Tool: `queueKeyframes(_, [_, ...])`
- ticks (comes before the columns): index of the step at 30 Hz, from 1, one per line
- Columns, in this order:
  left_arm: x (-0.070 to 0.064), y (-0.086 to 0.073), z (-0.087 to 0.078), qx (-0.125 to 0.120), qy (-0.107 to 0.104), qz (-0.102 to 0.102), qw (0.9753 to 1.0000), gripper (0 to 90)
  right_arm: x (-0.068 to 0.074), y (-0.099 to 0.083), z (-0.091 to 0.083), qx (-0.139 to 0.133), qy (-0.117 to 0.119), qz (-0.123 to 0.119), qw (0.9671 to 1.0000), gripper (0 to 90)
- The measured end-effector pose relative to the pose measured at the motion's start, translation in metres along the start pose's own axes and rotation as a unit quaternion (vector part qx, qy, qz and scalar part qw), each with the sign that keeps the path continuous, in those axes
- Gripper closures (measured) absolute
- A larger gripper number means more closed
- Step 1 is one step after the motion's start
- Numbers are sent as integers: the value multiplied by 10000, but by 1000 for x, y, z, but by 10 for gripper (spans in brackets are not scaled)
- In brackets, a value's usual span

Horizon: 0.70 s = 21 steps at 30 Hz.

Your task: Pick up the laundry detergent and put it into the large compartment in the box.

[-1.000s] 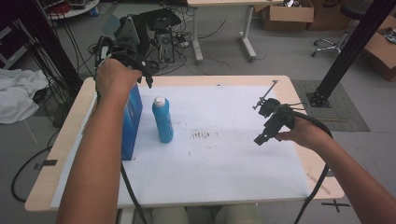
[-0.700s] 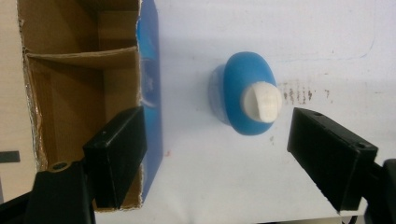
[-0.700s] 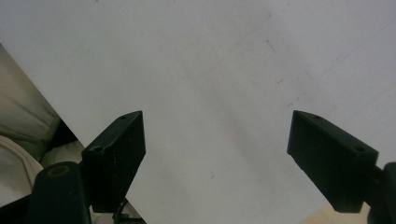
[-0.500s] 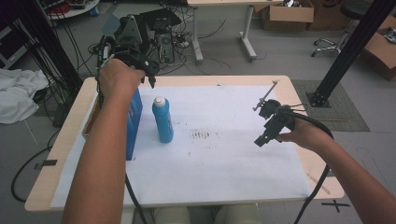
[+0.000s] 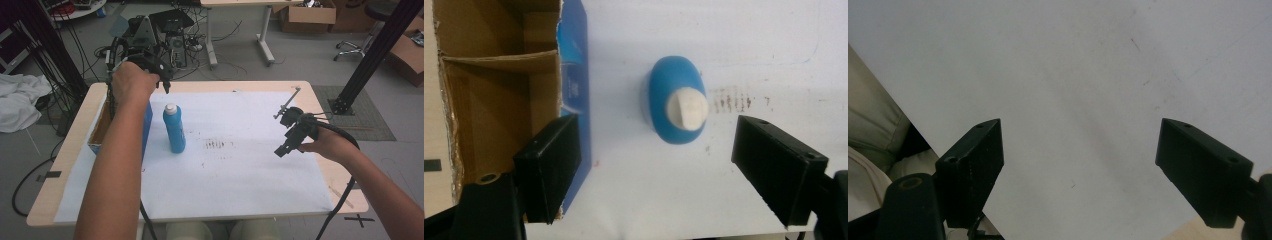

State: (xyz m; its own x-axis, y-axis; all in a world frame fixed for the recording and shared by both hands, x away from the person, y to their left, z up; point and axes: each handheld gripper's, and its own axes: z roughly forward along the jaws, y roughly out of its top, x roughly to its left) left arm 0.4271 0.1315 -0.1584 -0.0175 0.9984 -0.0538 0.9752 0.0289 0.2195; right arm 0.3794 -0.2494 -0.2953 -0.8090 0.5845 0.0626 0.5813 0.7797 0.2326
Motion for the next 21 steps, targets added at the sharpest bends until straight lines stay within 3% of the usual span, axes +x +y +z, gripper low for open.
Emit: queueKeyframes(21, [-15,5,8,-4,-5,-99,10000,207,2,4,1,8,1,-69,10000,192])
